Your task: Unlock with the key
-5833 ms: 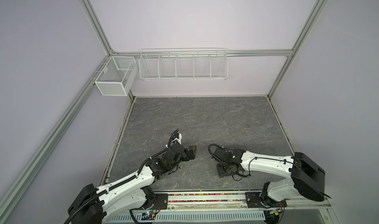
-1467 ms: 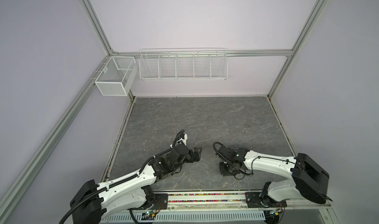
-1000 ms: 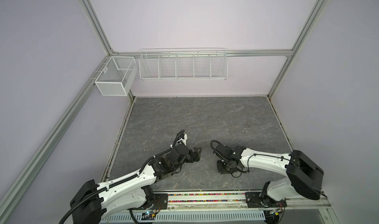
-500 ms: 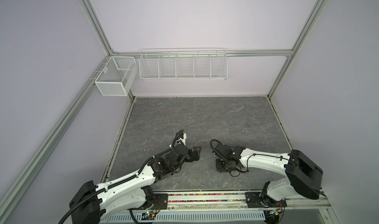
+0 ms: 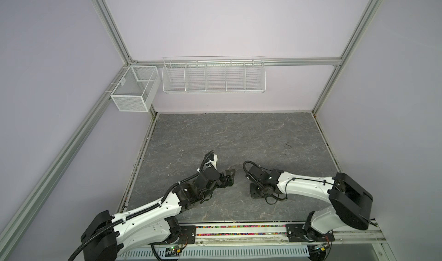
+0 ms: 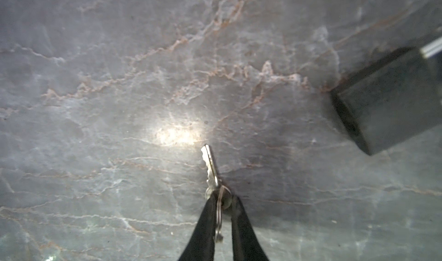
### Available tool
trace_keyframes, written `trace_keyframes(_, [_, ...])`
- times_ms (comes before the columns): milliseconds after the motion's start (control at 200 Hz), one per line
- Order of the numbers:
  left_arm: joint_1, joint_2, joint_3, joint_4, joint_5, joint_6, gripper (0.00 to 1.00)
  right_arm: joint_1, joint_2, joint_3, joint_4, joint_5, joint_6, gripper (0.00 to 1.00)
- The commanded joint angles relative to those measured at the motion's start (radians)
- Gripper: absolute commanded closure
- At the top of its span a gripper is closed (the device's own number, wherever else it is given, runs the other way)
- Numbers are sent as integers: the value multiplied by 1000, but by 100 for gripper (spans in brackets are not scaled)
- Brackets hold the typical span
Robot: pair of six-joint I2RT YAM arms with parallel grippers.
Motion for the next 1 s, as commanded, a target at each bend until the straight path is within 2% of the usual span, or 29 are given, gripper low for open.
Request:
trace_keyframes(0, [-2,1,-1,20,-13,-21,1,4,11,-5,-14,33,9,84])
trace_keyframes(265, [-2,-13,-6,53,-18,-108,1,3,-20,-7,-5,48,-63,87])
trace_keyframes(340, [-2,-22,-8,47,-25,-150,1,2,-36,-10,12,50,-98,92])
trace_keyframes(675, [-2,-67,29,2,-40,-297,1,-3,-107,-20,73,113,-204,93])
trace_keyframes(750, [-2,-67,37,47,-22,-298,0,-6,-138,-6,95,112,-234,93])
trace_keyframes(835, [-2,-65,42,98,-10,-353,0,-8,-181,18,108,135,-266,93])
trace_keyframes(995, [-2,-21,57,228,11,-378,5,-8,-261,42,179,162,-320,93])
